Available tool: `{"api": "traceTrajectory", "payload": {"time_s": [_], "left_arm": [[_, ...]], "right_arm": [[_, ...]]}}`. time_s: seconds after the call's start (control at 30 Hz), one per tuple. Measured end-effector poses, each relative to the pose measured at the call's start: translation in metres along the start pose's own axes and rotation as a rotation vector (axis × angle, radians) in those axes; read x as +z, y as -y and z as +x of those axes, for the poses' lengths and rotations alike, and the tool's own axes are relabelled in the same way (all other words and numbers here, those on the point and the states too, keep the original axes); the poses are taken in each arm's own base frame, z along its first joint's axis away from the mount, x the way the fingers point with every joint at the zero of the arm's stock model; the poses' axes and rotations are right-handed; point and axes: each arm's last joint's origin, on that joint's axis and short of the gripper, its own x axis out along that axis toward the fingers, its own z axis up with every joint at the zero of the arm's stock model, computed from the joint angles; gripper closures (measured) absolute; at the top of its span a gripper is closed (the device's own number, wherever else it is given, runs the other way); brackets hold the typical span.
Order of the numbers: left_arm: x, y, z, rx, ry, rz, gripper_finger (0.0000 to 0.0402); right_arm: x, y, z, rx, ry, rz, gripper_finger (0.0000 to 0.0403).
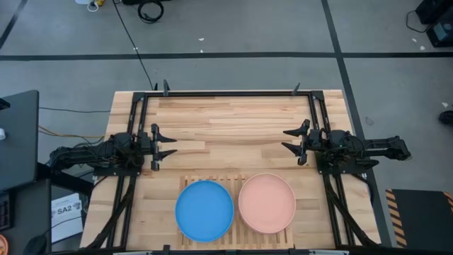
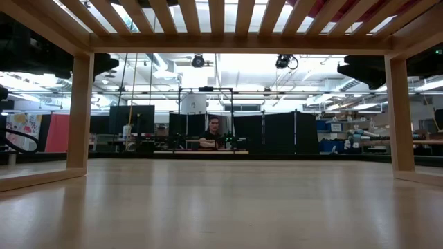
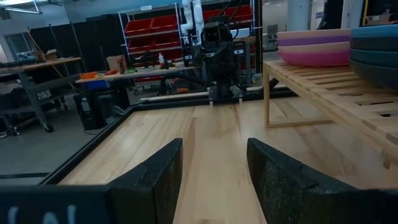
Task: Place and stack plates onto a shelf
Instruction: Return to Home Position
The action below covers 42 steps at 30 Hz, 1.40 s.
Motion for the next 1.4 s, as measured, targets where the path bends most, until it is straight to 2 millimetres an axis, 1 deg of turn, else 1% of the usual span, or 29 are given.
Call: {"api": "traceTrajectory", "payload": {"time_s": [0.3,1.4], "left_arm": [[0.0024,0.0009,-0.0008,-0.009,0.027,-0.002,0.0216],[0.0016,0.0012,-0.0007,-0.012,0.019,-0.001,0.0216]], "right_arm": [[0.0,0.0,0.0,0.0,0.0,0.0,0.0161],[0.0,0.0,0.0,0.001,0.0,0.0,0.0161]]}}
